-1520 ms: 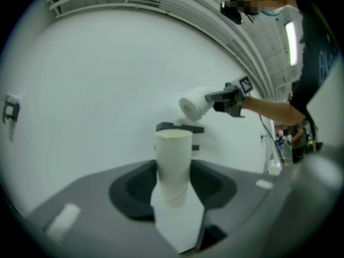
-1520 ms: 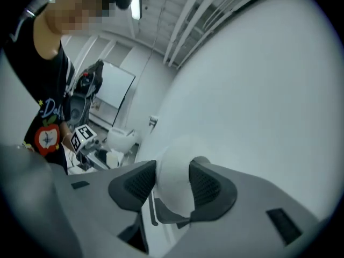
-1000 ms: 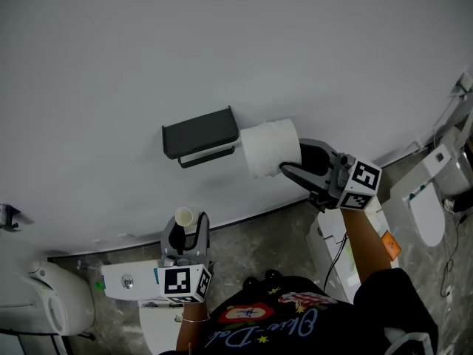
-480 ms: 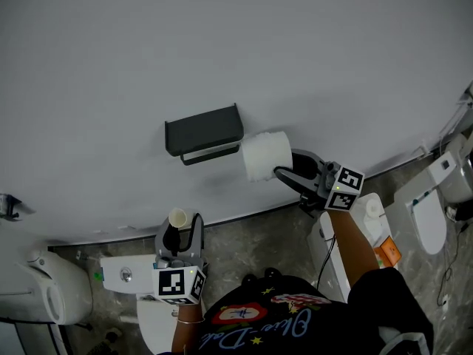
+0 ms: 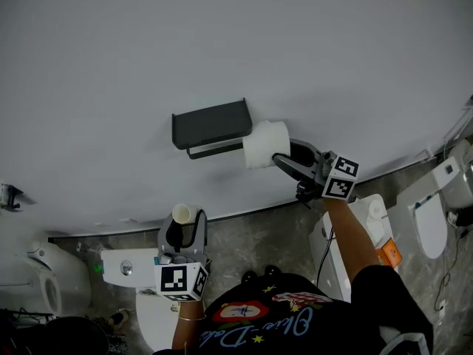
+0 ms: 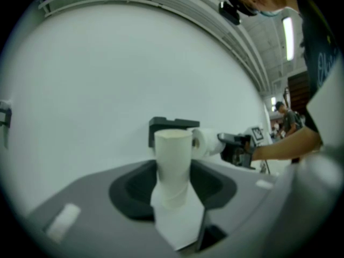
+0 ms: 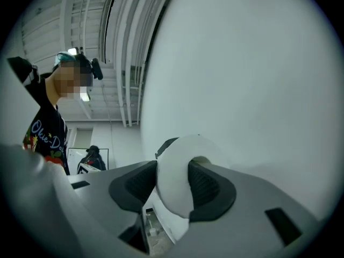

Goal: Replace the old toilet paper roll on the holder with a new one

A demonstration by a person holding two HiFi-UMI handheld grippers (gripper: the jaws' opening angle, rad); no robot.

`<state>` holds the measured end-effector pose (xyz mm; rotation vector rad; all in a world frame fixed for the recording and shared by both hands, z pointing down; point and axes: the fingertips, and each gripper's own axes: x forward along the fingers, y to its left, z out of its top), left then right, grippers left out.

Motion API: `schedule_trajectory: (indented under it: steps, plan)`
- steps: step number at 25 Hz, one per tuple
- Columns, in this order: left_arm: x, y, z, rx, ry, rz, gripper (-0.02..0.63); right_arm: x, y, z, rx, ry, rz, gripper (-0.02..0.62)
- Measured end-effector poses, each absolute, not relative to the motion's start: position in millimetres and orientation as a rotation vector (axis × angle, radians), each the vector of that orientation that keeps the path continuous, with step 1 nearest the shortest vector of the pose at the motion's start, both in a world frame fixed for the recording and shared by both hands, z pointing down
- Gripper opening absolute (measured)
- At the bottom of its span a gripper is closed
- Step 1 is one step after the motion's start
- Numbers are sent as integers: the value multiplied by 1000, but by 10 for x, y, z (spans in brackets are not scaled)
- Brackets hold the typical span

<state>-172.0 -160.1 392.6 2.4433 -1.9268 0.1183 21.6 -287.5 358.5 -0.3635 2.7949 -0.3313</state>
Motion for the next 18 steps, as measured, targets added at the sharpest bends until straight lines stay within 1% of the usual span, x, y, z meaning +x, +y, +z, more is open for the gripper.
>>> schedule_trajectory:
  steps: [3,7,12,18]
  plan:
    - [-1708,-1609,3919,2442,-1931,112,186,18,-2865,3607,-316,2861,-306,186]
    - [-1538,-1594,3912,2441,-1941,112,186,-38,-2855,3654,-272,2869,-338,184]
    - [-1830,-1552,3929,2416,-1954,97,186,-595,-2805,3681,-231,2884,-356,184]
    - [-1873,-1490,3925,2409,-1966,84,186,-892,-2745,3736,-199,2899,-358,184]
